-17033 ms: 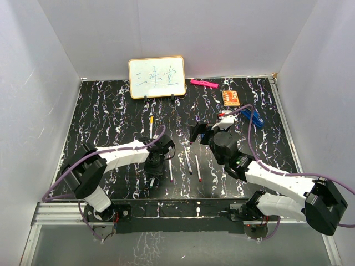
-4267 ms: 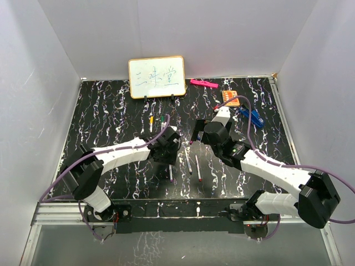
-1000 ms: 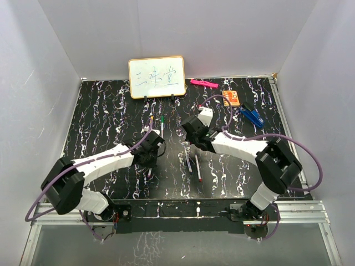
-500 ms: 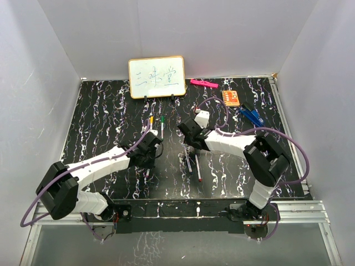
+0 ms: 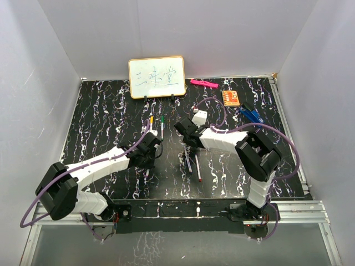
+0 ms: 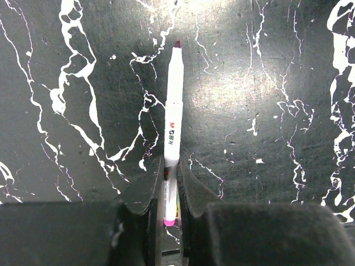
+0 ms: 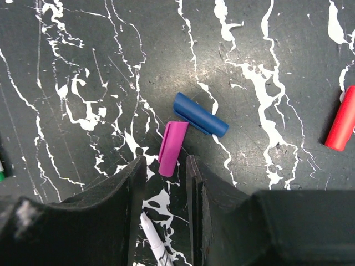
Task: Insert the pens into the pen caps
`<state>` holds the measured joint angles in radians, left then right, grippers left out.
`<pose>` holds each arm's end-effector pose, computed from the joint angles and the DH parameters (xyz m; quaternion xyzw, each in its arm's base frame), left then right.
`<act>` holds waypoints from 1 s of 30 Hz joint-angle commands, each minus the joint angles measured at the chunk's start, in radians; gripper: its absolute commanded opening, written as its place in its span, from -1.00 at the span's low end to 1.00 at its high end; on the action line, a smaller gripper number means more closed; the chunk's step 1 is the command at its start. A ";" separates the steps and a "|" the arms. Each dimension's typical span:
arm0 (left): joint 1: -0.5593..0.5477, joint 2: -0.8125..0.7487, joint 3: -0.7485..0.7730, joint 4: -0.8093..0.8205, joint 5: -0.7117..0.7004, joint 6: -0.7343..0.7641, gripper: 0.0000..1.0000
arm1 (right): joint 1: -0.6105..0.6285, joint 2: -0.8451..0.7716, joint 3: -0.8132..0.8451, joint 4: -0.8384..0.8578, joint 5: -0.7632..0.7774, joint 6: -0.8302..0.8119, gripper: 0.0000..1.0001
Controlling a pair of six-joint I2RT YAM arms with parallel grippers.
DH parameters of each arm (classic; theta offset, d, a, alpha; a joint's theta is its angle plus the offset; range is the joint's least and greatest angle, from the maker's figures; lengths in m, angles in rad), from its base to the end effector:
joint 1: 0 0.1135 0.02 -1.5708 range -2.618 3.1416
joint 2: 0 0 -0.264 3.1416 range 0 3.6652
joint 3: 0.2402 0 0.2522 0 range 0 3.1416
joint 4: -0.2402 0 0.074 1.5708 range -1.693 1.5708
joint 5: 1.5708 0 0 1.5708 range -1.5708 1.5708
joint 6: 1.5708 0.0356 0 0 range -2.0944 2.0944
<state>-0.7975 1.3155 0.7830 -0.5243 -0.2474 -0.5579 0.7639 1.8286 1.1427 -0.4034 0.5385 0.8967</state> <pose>0.1796 -0.1715 0.2018 0.0836 0.9566 -0.0652 0.2713 0.2750 0.2381 0.1674 0.1254 0.9299 -0.0046 0.3458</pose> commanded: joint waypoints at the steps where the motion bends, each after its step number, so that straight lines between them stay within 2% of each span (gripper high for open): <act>1: 0.004 -0.038 -0.010 -0.016 -0.016 0.010 -1.00 | -0.002 0.011 0.044 -0.013 0.043 0.027 -0.35; 17: 0.004 -0.008 -0.019 -0.008 -0.015 0.012 -1.00 | -0.031 0.061 0.075 -0.007 0.026 0.011 -0.40; 25: 0.004 -0.004 -0.006 -0.008 -0.019 0.017 -1.00 | -0.033 0.101 0.079 -0.048 0.000 0.021 -0.49; 28: 0.004 -0.006 0.001 -0.006 -0.022 0.019 -1.00 | -0.032 0.116 0.065 -0.062 -0.022 0.025 -0.71; 30: 0.004 -0.005 0.004 -0.006 -0.025 0.021 -1.00 | -0.031 0.124 0.054 -0.064 -0.034 0.024 -0.97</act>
<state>-0.7975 1.3174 0.7666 -0.5228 -0.2516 -0.5495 0.7364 1.9102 1.2007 -0.4282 0.5503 0.9012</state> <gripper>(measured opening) 0.074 0.110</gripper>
